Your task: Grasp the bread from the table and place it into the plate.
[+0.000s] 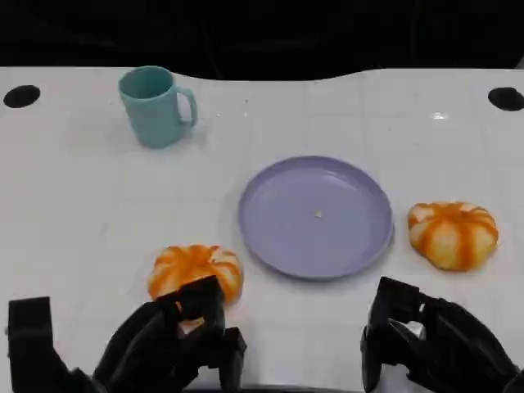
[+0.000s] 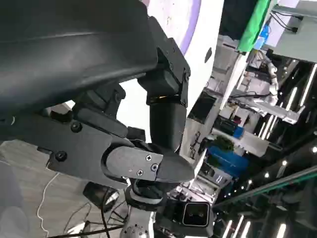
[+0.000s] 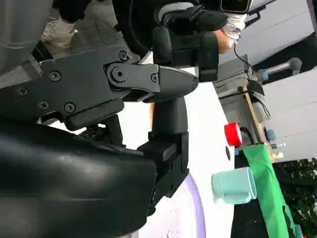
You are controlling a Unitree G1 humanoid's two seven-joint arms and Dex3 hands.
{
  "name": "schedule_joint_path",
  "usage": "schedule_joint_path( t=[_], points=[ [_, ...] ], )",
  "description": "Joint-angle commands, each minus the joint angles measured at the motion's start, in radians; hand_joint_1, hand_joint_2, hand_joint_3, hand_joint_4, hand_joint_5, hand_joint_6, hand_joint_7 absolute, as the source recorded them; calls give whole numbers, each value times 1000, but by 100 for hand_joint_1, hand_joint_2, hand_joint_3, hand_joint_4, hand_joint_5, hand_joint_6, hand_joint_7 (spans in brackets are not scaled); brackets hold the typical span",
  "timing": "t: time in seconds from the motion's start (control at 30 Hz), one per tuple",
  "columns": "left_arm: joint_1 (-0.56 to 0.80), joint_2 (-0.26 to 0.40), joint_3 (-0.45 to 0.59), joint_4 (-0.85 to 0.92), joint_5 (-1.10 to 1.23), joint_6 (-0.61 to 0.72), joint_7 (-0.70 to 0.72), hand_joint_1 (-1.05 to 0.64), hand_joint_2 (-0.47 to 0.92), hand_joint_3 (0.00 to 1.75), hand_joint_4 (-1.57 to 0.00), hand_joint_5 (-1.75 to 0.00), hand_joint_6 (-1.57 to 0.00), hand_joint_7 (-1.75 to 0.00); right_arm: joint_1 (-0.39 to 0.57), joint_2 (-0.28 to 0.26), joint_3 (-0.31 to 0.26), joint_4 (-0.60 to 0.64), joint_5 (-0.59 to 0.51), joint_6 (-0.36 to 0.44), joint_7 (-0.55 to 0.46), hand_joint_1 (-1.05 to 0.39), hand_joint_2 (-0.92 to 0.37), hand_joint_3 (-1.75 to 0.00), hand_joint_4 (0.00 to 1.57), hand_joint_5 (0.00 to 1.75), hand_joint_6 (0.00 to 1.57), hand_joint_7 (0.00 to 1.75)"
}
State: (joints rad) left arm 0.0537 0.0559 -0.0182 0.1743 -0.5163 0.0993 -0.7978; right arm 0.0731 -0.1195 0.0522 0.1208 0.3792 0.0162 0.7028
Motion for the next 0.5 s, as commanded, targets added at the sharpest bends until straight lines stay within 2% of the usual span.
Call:
schedule_joint_path(
  t=[0.03,0.5],
  points=[
    [-10,11,10,0,9,-13,-6,-68,92,19,-84,-175,-61,-175,-6,-11,-8,4,-3,-9,5,-55,-92,-45,61,175,40,175],
    [-11,9,16,0,16,-16,-2,-69,92,20,-84,-175,-61,-175,-2,-12,-10,-6,11,15,7,-53,-92,-43,61,175,39,174]
  ],
)
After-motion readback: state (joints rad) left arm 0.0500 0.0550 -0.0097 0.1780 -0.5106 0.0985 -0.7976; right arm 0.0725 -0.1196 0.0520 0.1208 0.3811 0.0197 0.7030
